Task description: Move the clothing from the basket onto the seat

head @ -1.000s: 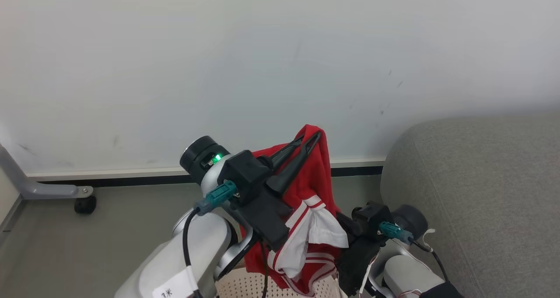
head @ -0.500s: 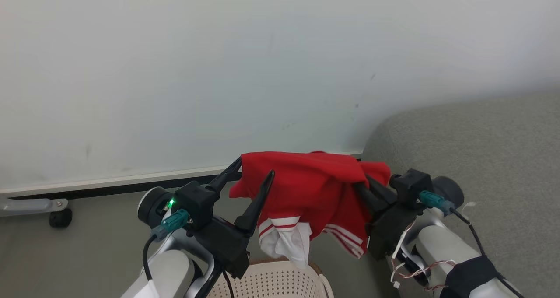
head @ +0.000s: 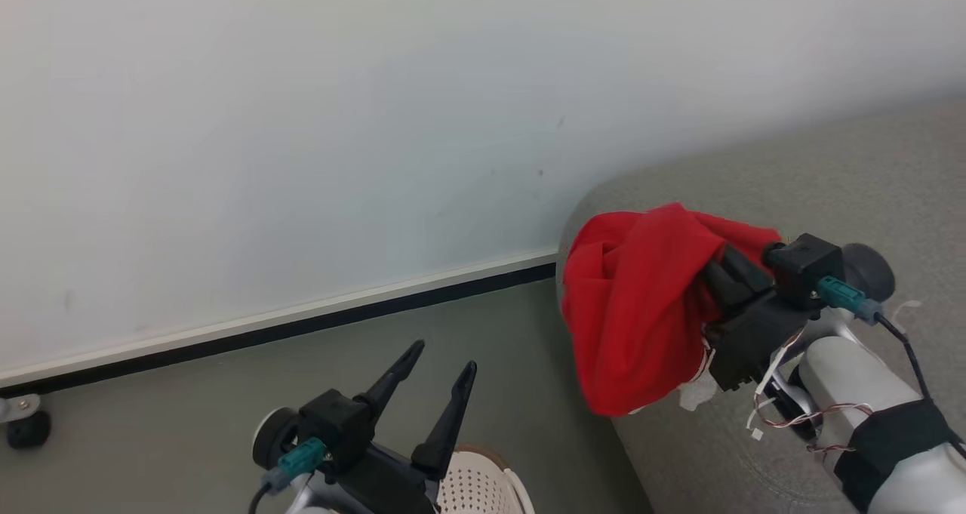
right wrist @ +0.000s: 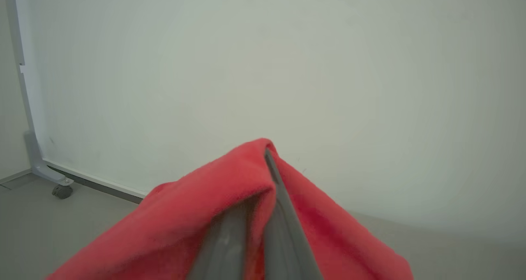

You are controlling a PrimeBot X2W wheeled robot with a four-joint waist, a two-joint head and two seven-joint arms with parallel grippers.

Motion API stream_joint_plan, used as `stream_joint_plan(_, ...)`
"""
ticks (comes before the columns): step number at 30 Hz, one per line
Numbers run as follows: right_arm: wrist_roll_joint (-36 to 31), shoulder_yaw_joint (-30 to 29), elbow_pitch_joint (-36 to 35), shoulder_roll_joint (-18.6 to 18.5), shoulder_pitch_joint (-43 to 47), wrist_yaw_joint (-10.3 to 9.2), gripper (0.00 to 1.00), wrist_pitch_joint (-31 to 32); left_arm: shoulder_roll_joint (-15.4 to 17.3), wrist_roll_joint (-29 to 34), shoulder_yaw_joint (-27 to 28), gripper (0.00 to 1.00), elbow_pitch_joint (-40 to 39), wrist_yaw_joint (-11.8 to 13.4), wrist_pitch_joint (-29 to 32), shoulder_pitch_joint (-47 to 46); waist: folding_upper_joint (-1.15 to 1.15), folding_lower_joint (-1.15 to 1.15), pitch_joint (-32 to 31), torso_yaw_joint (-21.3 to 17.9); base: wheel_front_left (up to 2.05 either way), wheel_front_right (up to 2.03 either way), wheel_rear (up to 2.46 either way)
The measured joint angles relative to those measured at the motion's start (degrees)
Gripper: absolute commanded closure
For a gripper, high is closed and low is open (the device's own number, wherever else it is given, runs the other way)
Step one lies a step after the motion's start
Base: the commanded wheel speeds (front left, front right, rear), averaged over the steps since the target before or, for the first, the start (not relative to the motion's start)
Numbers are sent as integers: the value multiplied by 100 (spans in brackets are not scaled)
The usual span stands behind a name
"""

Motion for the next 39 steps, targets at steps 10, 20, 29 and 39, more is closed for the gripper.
stream_joint_plan(10,-56,-192,-538,-651,328,-16,100,-1,-337,-27,-207,0,-57,27,-109,386,0,0,19,-682,0,0,0)
stream_joint_plan(20,-29,-363,-833,-927,573,-66,100,-1,-435,14,-247,0,-126,92,-160,466,0,-1,124,-1377,0,0,0)
stream_joint_plan(29,99,-465,-848,-994,549,-65,100,5,-468,227,-393,0,-155,83,-187,318,0,0,482,-1595,0,0,0)
stream_joint_plan(39,282,-749,-398,-924,-664,-58,100,136,-312,365,-331,0,-374,44,-121,-191,0,0,1034,-1408,0,0,0)
